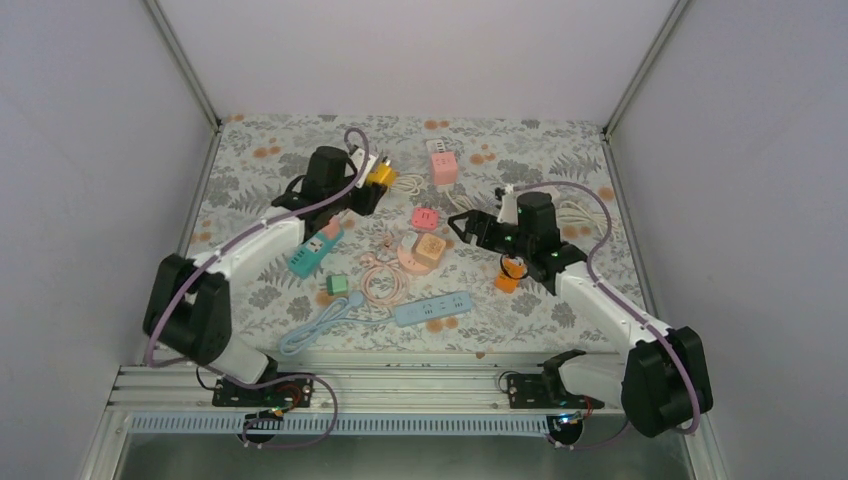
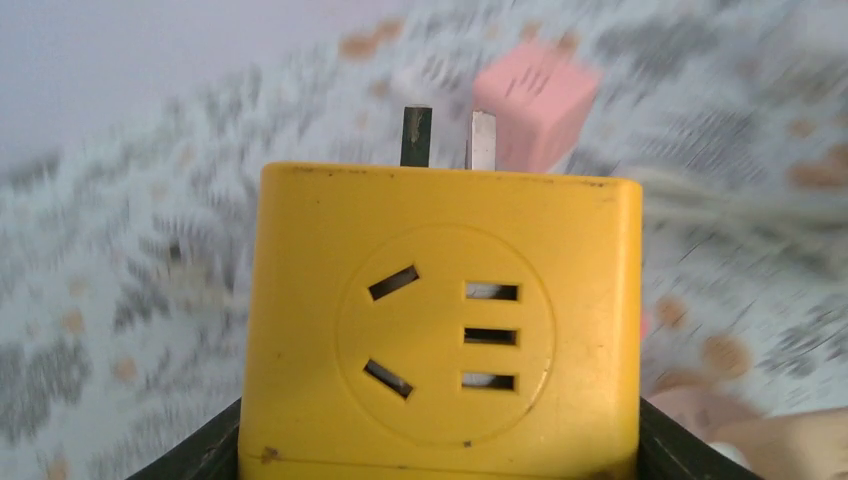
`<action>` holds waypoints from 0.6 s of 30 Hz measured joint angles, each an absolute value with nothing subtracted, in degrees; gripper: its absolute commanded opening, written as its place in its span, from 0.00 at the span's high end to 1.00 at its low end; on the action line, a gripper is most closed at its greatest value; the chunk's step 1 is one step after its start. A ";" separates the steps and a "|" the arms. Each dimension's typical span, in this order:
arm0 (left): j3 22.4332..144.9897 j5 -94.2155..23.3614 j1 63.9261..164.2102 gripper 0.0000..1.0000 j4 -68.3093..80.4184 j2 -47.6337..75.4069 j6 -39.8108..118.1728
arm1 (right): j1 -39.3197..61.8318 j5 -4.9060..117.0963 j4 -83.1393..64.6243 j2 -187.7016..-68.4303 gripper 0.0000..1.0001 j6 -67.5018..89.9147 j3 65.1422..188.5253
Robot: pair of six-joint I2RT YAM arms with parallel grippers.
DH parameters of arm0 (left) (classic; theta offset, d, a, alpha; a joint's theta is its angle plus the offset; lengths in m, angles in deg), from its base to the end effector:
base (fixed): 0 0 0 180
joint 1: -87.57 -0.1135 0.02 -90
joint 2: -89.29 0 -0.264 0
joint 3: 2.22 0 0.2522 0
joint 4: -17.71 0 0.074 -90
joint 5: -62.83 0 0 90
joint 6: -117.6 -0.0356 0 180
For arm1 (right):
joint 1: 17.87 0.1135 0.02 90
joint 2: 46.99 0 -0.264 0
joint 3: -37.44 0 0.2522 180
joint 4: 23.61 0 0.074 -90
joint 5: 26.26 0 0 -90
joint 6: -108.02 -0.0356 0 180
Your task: Insert the plug
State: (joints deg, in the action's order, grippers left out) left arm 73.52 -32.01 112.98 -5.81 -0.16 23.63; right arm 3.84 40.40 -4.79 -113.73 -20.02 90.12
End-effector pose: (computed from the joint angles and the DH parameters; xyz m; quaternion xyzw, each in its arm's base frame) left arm 0.3145 -0.1527 0.2515 0.2451 0.8610 -0.1198 0.4292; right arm 0.2270 0.1056 0.2369 0.0264 0.8652 0.3873 0.3175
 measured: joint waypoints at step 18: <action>61.06 -49.47 120.87 0.52 13.95 13.61 18.32 | 11.80 34.04 -11.68 -117.88 0.00 -25.59 104.45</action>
